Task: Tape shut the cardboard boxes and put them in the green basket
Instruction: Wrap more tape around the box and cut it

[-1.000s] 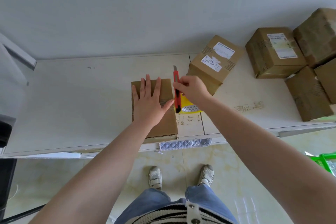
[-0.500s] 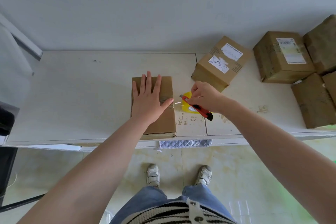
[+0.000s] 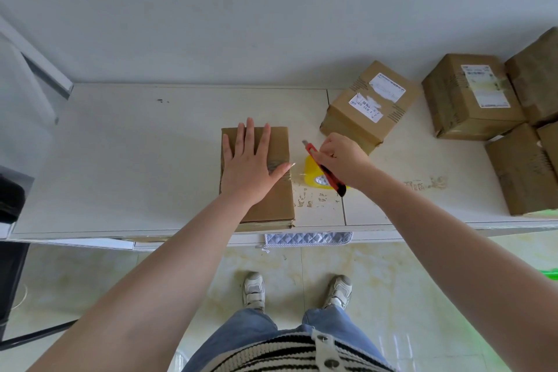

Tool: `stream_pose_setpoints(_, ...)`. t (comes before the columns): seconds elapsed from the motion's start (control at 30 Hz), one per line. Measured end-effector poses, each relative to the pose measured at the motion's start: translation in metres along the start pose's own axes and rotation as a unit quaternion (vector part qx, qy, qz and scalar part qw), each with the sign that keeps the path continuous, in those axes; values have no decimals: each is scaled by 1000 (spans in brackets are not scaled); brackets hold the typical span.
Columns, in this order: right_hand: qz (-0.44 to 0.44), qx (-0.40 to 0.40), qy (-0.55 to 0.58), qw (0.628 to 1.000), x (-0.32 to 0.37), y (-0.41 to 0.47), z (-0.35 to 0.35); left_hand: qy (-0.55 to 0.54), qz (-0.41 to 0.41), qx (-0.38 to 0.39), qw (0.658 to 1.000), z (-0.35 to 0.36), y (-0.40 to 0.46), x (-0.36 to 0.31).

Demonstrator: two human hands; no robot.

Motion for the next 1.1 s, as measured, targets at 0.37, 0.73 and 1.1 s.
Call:
stream_pose_setpoints(0.37, 193, -288, 389, 853, -97, -52, 7, 3, 2, 4, 1000, 2, 0, -1)
stream_pose_setpoints(0.73, 370, -207, 225, 877, -157, -42, 29, 2, -1, 19, 1000, 1, 1, -3)
stream_pose_setpoints(1.1, -34, 133, -125, 983, 13, 30, 13, 6, 2, 4, 1000, 1, 1, -2)
Point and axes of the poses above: each hand's wrist, its own y-axis towards the middle knuckle, its own z-axis out of the palm, x = y × z, the point moved 5 cm from there along y, towards the middle knuckle
